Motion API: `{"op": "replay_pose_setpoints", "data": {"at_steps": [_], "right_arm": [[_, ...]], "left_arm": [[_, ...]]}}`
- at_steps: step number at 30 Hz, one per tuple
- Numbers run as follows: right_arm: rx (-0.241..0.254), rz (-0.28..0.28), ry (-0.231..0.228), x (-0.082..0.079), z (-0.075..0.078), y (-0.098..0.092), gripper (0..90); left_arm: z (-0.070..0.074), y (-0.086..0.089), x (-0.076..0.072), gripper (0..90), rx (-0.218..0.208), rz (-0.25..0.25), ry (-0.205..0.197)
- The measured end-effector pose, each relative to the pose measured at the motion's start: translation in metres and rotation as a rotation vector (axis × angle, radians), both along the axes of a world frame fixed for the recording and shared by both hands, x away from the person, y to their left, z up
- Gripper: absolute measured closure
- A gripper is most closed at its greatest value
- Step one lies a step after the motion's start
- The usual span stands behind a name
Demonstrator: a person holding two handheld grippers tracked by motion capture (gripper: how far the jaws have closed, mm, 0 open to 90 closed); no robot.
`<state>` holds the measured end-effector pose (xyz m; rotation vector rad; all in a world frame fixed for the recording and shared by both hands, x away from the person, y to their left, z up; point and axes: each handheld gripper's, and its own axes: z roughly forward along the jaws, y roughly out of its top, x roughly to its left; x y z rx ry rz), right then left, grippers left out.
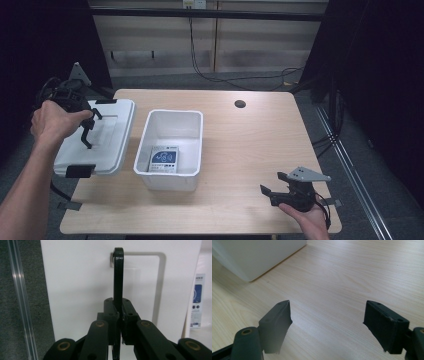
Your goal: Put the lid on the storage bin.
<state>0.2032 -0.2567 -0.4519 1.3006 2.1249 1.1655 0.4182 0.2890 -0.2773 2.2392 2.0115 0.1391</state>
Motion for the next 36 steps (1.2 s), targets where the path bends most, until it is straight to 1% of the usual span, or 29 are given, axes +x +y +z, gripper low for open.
{"op": "replay_pose_setpoints", "data": {"at_steps": [4, 5, 10, 11, 13, 16, 18, 19, 20, 21, 23, 25, 26, 27, 29, 30, 32, 34, 36], "right_arm": [[-0.001, 0.002, 0.003, 0.000, 0.000, 0.000, 21.0], [-0.001, 0.001, 0.003, 0.000, 0.000, 0.000, 21.0], [-0.001, 0.004, 0.006, 0.000, 0.000, 0.000, 21.0], [0.000, 0.003, 0.009, 0.000, 0.000, 0.000, 21.0], [-0.001, 0.003, 0.010, 0.000, 0.000, 0.001, 21.0], [-0.001, 0.002, 0.010, 0.000, 0.000, 0.001, 21.0], [0.001, 0.001, 0.007, 0.000, 0.000, 0.000, 21.0], [0.000, 0.002, 0.008, 0.000, 0.000, 0.000, 21.0], [-0.001, 0.001, 0.011, 0.000, 0.000, 0.000, 21.0], [-0.002, 0.003, 0.010, 0.000, 0.000, 0.000, 21.0], [-0.004, 0.004, 0.011, 0.000, 0.000, 0.001, 21.0], [-0.003, 0.002, 0.011, 0.000, 0.000, 0.001, 21.0], [-0.003, 0.002, 0.011, 0.000, 0.000, 0.001, 21.0], [-0.003, 0.000, 0.012, 0.000, 0.000, 0.000, 21.0], [-0.006, -0.003, 0.012, 0.000, -0.001, 0.000, 21.0], [-0.007, -0.003, 0.012, 0.000, -0.001, 0.000, 21.1], [-0.007, -0.002, 0.012, 0.000, -0.001, 0.000, 21.1], [-0.009, -0.001, 0.012, 0.000, -0.001, 0.000, 21.0], [-0.009, -0.001, 0.012, 0.000, -0.001, 0.000, 21.0]], "left_arm": [[0.005, -0.009, 0.001, 85.0, 0.007, -0.014, 0.003], [0.006, -0.010, 0.001, 85.0, 0.007, -0.017, -0.002], [0.012, -0.018, 0.000, 85.0, 0.001, -0.051, 0.009], [0.013, -0.019, 0.000, 85.0, -0.007, -0.059, 0.015], [0.016, -0.023, 0.000, 85.0, -0.018, -0.068, 0.012], [0.020, -0.031, 0.000, 85.0, -0.020, -0.077, 0.011], [0.021, -0.035, 0.000, 84.9, -0.026, -0.095, 0.019], [0.022, -0.039, 0.001, 85.0, -0.043, -0.094, 0.018], [0.023, -0.040, 0.001, 85.0, -0.052, -0.099, 0.013], [0.024, -0.043, 0.001, 85.0, -0.056, -0.092, -0.005], [0.024, -0.048, 0.002, 84.9, -0.046, -0.100, 0.003], [0.026, -0.051, 0.002, 84.9, -0.042, -0.114, 0.003], [0.026, -0.055, 0.003, 84.9, -0.033, -0.112, 0.004], [0.025, -0.058, 0.003, 84.9, -0.025, -0.121, 0.016], [0.025, -0.064, 0.004, 84.9, -0.039, -0.129, 0.013], [0.025, -0.066, 0.004, 84.9, -0.039, -0.134, 0.018], [0.025, -0.072, 0.005, 84.9, -0.043, -0.147, 0.014], [0.024, -0.078, 0.005, 84.9, -0.049, -0.158, 0.022], [0.024, -0.082, 0.006, 84.9, -0.054, -0.159, 0.018]]}}
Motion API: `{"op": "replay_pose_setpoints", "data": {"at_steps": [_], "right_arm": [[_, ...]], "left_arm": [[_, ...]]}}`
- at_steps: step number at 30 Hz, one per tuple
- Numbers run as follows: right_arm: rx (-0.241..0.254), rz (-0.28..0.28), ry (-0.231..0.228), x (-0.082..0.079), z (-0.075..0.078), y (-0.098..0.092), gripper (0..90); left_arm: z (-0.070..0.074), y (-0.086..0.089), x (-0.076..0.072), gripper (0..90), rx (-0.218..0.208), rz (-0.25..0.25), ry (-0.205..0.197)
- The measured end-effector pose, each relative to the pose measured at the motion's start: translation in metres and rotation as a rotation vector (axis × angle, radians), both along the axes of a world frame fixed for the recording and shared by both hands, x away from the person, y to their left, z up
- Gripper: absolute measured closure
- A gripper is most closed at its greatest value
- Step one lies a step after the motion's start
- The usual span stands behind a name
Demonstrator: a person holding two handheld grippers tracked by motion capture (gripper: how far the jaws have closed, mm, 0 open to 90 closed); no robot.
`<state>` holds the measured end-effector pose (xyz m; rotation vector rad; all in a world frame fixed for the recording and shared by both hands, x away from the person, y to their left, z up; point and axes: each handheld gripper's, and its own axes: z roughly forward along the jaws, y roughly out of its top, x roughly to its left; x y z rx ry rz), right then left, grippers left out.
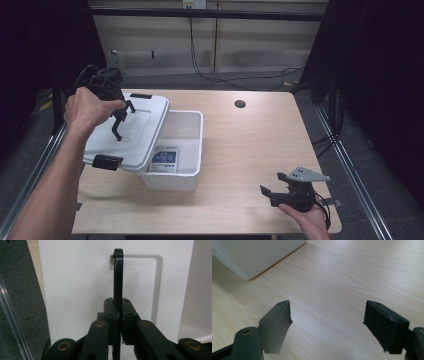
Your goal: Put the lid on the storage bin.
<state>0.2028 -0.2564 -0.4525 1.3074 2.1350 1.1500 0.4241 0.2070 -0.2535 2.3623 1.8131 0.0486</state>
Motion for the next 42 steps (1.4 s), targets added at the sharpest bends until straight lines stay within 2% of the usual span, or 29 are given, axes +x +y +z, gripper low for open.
{"op": "replay_pose_setpoints", "data": {"at_steps": [4, 6, 13, 16, 17, 22, 27, 36, 37, 42], "right_arm": [[0.000, -0.002, 0.001, 0.000, 0.000, 0.000, 21.0], [-0.001, -0.002, 0.001, 0.000, 0.000, 0.000, 21.0], [-0.007, 0.001, 0.002, 0.000, 0.000, 0.000, 21.1], [-0.005, 0.000, 0.002, 0.000, 0.000, 0.000, 21.1], [-0.006, -0.001, 0.002, 0.000, 0.000, 0.000, 21.1], [-0.005, 0.001, 0.002, 0.000, 0.000, 0.000, 21.1], [-0.005, 0.003, 0.000, -0.001, 0.000, 0.000, 21.1], [-0.004, 0.006, 0.000, -0.001, 0.000, 0.001, 21.1], [-0.002, 0.006, 0.002, -0.001, 0.000, 0.000, 21.1], [-0.004, 0.008, 0.000, -0.001, 0.000, 0.001, 21.0]], "left_arm": [[-0.002, -0.010, 0.001, 84.9, -0.004, -0.026, 0.025], [-0.003, -0.014, 0.001, 84.9, 0.001, -0.033, 0.017], [-0.004, -0.025, 0.000, 85.0, -0.011, -0.073, 0.032], [-0.003, -0.029, -0.001, 85.0, -0.015, -0.073, 0.023], [-0.003, -0.031, 0.000, 85.0, -0.015, -0.089, 0.033], [-0.008, -0.040, -0.001, 85.0, -0.016, -0.087, 0.038], [-0.011, -0.050, -0.001, 85.0, -0.041, -0.086, 0.055], [-0.012, -0.071, 0.000, 85.0, -0.024, -0.088, 0.058], [-0.012, -0.073, 0.000, 85.0, -0.035, -0.087, 0.056], [-0.018, -0.080, 0.001, 85.0, -0.035, -0.075, 0.077]]}}
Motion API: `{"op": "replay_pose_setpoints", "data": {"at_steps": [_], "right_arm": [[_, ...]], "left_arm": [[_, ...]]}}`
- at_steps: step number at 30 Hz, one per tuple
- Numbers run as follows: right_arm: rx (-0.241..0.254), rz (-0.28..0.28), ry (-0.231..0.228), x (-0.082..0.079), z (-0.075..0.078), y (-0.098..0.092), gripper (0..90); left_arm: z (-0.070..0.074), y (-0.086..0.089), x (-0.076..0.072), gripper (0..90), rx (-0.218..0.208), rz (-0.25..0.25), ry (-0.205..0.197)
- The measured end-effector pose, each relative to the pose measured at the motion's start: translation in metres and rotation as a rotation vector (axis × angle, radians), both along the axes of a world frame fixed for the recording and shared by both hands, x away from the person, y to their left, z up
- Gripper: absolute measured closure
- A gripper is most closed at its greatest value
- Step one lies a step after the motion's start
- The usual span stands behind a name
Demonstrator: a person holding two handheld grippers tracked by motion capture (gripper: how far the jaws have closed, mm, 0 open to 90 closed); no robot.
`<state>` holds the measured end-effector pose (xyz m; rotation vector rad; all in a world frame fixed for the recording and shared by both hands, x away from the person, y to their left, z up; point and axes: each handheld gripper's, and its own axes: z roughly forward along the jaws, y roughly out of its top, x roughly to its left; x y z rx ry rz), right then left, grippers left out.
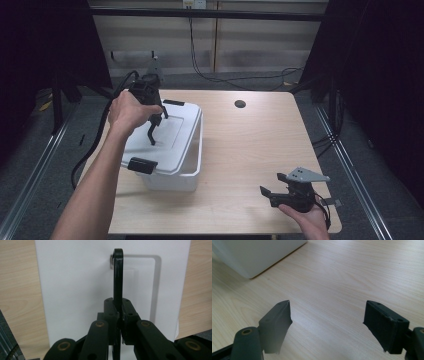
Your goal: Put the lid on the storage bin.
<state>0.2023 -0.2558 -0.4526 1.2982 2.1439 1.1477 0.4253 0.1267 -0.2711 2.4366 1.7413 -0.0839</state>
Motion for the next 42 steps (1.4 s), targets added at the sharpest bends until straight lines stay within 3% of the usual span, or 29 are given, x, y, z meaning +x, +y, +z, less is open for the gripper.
{"op": "replay_pose_setpoints", "data": {"at_steps": [8, 15, 20, 25, 31, 35, 39, 42], "right_arm": [[0.004, -0.002, 0.001, 0.000, 0.000, 0.000, 21.0], [-0.001, -0.002, 0.005, 0.000, 0.000, 0.000, 21.1], [-0.001, -0.007, 0.005, 0.000, 0.000, 0.000, 21.0], [-0.004, -0.007, 0.004, 0.000, 0.000, 0.000, 21.0], [-0.008, -0.003, 0.000, 0.000, 0.000, 0.000, 21.0], [-0.007, -0.004, 0.001, -0.001, 0.000, 0.000, 21.0], [-0.008, -0.006, 0.000, 0.000, 0.000, 0.000, 21.0], [-0.010, -0.001, 0.002, -0.001, 0.000, 0.001, 21.0]], "left_arm": [[-0.004, -0.007, 0.000, 85.0, -0.027, 0.078, -0.003], [-0.006, -0.008, 0.000, 84.9, -0.021, 0.127, -0.008], [-0.007, -0.011, 0.000, 84.9, -0.047, 0.169, -0.011], [-0.010, -0.013, -0.002, 84.8, -0.036, 0.205, -0.012], [-0.012, -0.014, -0.003, 84.8, -0.056, 0.215, -0.011], [-0.013, -0.014, -0.002, 84.7, -0.043, 0.211, 0.004], [-0.014, -0.015, -0.002, 84.7, -0.058, 0.221, -0.011], [-0.018, -0.017, -0.002, 84.7, -0.067, 0.238, 0.004]]}}
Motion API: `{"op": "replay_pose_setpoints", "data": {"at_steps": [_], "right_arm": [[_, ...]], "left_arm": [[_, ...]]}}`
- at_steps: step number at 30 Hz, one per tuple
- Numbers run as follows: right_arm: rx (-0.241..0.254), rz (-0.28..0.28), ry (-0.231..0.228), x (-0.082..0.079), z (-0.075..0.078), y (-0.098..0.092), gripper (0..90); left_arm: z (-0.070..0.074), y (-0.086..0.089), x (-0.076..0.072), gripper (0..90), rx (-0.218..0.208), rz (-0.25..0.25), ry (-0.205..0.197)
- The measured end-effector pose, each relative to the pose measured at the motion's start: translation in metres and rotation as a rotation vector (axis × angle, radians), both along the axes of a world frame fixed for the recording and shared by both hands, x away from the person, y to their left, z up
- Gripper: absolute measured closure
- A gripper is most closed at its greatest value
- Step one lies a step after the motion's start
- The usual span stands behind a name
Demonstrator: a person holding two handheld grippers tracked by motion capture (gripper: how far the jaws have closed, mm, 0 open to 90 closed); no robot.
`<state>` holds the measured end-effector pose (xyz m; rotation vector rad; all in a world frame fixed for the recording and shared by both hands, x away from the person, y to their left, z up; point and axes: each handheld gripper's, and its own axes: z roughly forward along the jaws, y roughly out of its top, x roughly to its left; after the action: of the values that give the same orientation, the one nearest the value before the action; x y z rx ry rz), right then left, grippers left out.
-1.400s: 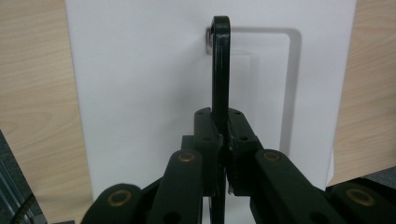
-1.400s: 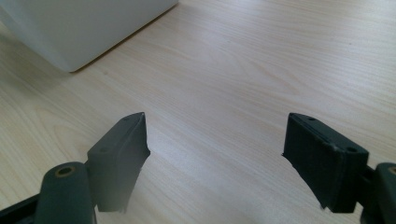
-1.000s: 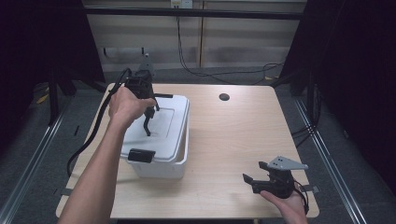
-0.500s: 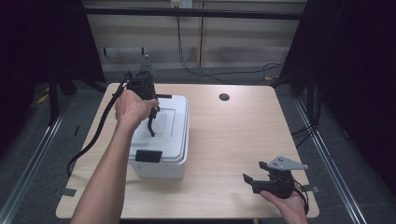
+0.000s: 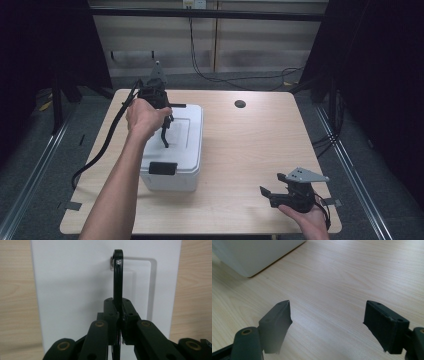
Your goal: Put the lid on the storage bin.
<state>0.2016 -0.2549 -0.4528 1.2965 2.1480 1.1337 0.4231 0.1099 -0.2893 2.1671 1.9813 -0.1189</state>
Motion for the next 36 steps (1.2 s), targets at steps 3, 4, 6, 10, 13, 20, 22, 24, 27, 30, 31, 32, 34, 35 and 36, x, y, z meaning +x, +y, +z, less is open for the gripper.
{"op": "replay_pose_setpoints", "data": {"at_steps": [3, 4, 6, 10, 13, 20, 22, 24, 27, 30, 31, 32, 34, 35, 36], "right_arm": [[0.000, -0.002, 0.002, 0.000, 0.000, 0.000, 21.0], [0.000, -0.003, 0.001, 0.000, 0.000, 0.000, 21.0], [0.000, -0.004, 0.000, 0.001, 0.000, -0.001, 21.0], [0.000, -0.003, 0.001, 0.000, 0.000, 0.000, 21.0], [-0.002, -0.002, 0.000, 0.000, 0.000, 0.000, 21.0], [-0.003, -0.002, -0.001, 0.001, -0.001, 0.000, 21.0], [-0.003, -0.002, 0.000, 0.001, -0.001, 0.000, 21.0], [-0.003, -0.002, 0.001, 0.001, -0.001, 0.000, 21.0], [-0.003, -0.003, 0.000, 0.001, -0.001, 0.000, 21.0], [-0.003, -0.005, 0.001, 0.001, -0.001, 0.000, 21.0], [-0.002, -0.005, 0.001, 0.001, -0.001, 0.000, 21.0], [-0.003, -0.005, 0.001, 0.001, -0.001, 0.000, 21.0], [-0.002, -0.004, 0.001, 0.001, -0.001, 0.000, 21.0], [-0.003, -0.004, 0.001, 0.001, -0.001, 0.000, 21.0], [-0.001, -0.005, 0.004, 0.001, -0.001, -0.001, 21.0]], "left_arm": [[0.002, 0.000, 0.000, 84.7, -0.002, -0.009, -0.002], [0.002, 0.000, 0.000, 84.7, 0.001, -0.009, -0.003], [0.001, -0.001, 0.000, 84.7, 0.008, -0.001, -0.010], [0.001, 0.000, -0.001, 84.7, 0.011, -0.003, -0.009], [0.000, -0.001, -0.002, 84.5, 0.003, -0.002, -0.005], [-0.006, -0.001, -0.002, 84.5, 0.010, -0.006, -0.001], [-0.008, 0.002, -0.001, 84.2, -0.004, -0.001, 0.000], [-0.010, 0.004, -0.001, 84.2, -0.009, 0.013, -0.005], [-0.009, 0.007, 0.000, 83.8, -0.011, 0.006, 0.004], [-0.011, 0.004, 0.000, 83.8, -0.001, -0.002, 0.000], [-0.011, 0.003, 0.000, 83.9, 0.002, -0.004, -0.003], [-0.011, 0.003, 0.000, 83.9, 0.004, -0.010, -0.003], [-0.012, 0.003, 0.001, 83.3, 0.018, -0.014, -0.001], [-0.012, 0.004, 0.002, 82.9, 0.017, -0.017, 0.002], [-0.011, 0.005, 0.002, 82.1, 0.013, -0.015, -0.002]]}}
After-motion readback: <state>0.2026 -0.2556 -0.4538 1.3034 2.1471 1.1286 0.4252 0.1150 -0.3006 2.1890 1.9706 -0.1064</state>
